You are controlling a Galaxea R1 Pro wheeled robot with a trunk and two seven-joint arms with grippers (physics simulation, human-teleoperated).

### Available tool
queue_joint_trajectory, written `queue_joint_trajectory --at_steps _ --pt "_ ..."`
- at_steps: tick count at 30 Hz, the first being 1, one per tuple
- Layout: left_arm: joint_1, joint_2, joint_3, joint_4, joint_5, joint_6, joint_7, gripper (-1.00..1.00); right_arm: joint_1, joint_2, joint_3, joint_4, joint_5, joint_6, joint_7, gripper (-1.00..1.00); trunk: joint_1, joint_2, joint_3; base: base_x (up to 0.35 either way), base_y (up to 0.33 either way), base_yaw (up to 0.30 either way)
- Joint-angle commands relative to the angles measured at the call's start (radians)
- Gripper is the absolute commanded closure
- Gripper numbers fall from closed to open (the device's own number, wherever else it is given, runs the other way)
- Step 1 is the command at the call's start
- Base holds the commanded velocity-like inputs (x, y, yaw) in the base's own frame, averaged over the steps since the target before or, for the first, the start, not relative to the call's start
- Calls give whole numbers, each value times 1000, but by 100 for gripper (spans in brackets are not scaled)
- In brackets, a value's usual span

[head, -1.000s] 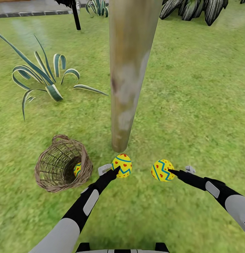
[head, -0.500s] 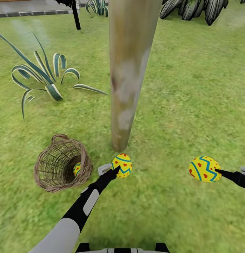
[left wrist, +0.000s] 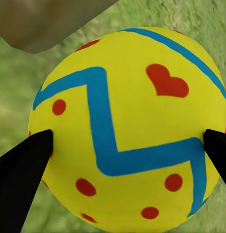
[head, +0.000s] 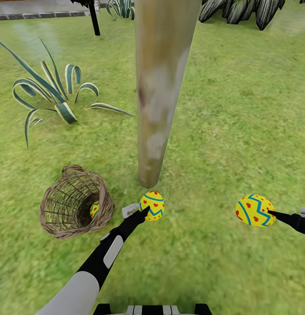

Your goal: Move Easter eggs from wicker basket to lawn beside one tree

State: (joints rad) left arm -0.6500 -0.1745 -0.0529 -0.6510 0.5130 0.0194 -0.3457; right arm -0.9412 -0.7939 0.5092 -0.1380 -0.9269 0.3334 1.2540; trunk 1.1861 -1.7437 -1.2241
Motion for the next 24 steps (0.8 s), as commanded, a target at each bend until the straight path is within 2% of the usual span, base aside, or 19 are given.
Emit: queue_joint_trajectory --at_steps 1,4,24 --pt "0 0 0 -1 9 2 -3 100 -1 -1 8 0 -10 10 2 100 0 0 -1 0 0 0" --pt "0 0 -1 -1 9 2 -4 100 -1 -1 8 0 -10 10 2 100 0 0 -1 0 0 0" --pt "0 0 0 -3 9 4 -6 100 -1 -1 8 0 -10 10 2 100 77 -140 -63 0 0 0"
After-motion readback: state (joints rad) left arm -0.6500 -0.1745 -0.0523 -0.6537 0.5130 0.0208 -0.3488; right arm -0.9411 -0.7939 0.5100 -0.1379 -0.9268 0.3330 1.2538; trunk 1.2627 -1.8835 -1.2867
